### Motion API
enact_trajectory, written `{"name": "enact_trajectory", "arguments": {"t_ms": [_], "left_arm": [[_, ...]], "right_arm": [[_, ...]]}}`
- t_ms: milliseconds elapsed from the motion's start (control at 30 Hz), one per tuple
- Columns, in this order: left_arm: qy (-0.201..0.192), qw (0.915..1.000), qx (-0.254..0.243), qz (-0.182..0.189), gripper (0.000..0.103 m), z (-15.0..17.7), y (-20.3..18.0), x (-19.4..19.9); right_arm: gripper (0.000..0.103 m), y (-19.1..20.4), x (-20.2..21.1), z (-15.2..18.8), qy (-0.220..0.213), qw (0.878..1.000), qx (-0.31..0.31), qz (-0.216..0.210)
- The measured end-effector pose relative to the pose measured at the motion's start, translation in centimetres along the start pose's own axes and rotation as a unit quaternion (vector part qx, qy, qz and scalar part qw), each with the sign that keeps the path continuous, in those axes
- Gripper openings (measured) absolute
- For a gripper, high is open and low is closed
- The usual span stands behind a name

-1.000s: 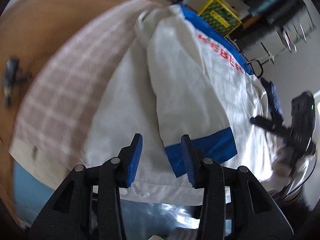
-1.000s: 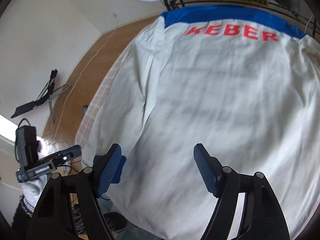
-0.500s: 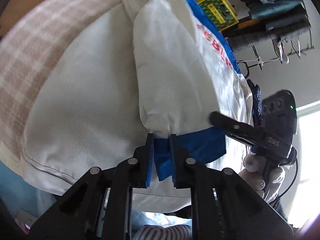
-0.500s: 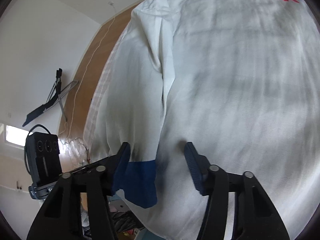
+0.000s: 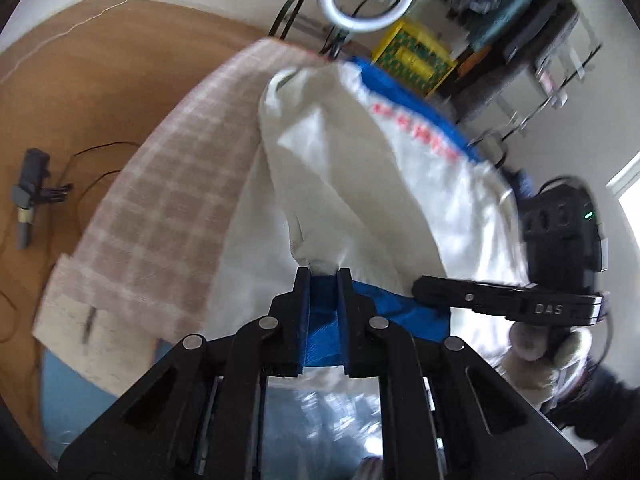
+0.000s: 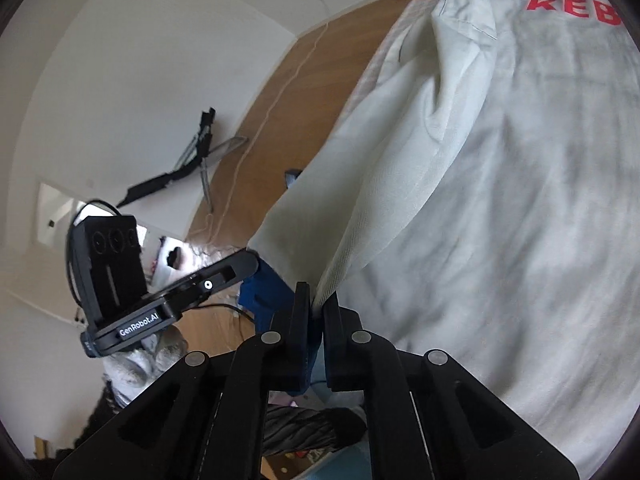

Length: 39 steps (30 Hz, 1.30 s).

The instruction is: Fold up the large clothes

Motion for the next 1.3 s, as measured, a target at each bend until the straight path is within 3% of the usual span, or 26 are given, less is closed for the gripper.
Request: {"name": "enact_trajectory", "arguments": {"t_ms": [100,167,267,367,467,500,567,700,800,867,1000,1167,1267,1300], "left_arm": [[0.064,0.9971,-0.020,-0.038,0.011,1.5,1.7,-3.1],[0.084,0.9948,-0.029,-0.050,0.011,2.2,2.6,-4.4],[0.099,0.9944,-0.005,-0.038,0.011,2.9,3.7,-4.9],[0.101,0.9938,-0.007,-0.046,0.011,3.1,4.3,-3.9],[0.063,0.9958,-0.015,-0.065,0.011,2.1,4.6,-1.4],[0.043,0.9969,-0.019,-0.064,0.011,1.3,4.3,-0.4],[0.012,0.9972,-0.042,-0.061,0.011,-0.5,3.1,0.8],[-0.011,0.9936,-0.099,-0.053,0.011,-3.8,-0.3,-0.8],[-0.013,0.9937,-0.110,-0.019,0.011,-7.0,-2.6,-3.8],[-0.020,0.9928,-0.117,-0.015,0.011,-9.3,-3.3,-5.6],[-0.020,0.9946,-0.101,0.012,0.011,-13.7,-2.8,-10.6],[-0.006,0.9937,-0.106,0.036,0.011,-15.2,-2.9,-16.2],[-0.018,0.9915,-0.124,0.035,0.011,-15.4,-3.3,-17.7],[-0.021,0.9913,-0.125,0.036,0.011,-15.3,-3.3,-18.0]], "right_arm": [[0.009,-1.3,-1.8,1.7,0.052,0.997,0.019,0.054],[0.009,-2.3,-1.3,2.2,0.070,0.995,0.021,0.063],[0.010,-3.3,2.2,0.4,0.039,0.997,0.016,0.069],[0.036,-4.4,7.5,-3.9,-0.008,0.995,0.009,0.095],[0.045,-4.5,11.8,-8.2,-0.063,0.990,0.023,0.123],[0.056,-4.3,13.1,-9.7,-0.081,0.987,0.034,0.135],[0.064,-4.5,14.4,-12.6,-0.113,0.980,0.045,0.156],[0.064,-6.6,11.7,-18.6,-0.142,0.967,0.041,0.207],[0.064,-9.6,10.1,-21.9,-0.130,0.972,0.008,0.197],[0.064,-12.2,8.9,-25.0,-0.130,0.973,-0.030,0.188],[0.064,-14.4,7.5,-29.6,-0.140,0.972,-0.073,0.171],[0.064,-18.0,3.3,-35.9,-0.134,0.968,-0.086,0.192],[0.064,-20.1,1.6,-38.5,-0.134,0.966,-0.098,0.198],[0.060,-20.6,1.2,-39.1,-0.133,0.967,-0.103,0.190]]}}
Point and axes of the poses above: each gripper's, at about its wrist camera, not at the fingertips, and x roughly against the way its jaws point, y to its left, z to its underside, the point moved 7 cm from there along -x, roughly the way its jaws point, and after that the axes turned 3 degrees about -x, right-handed, at the moved point
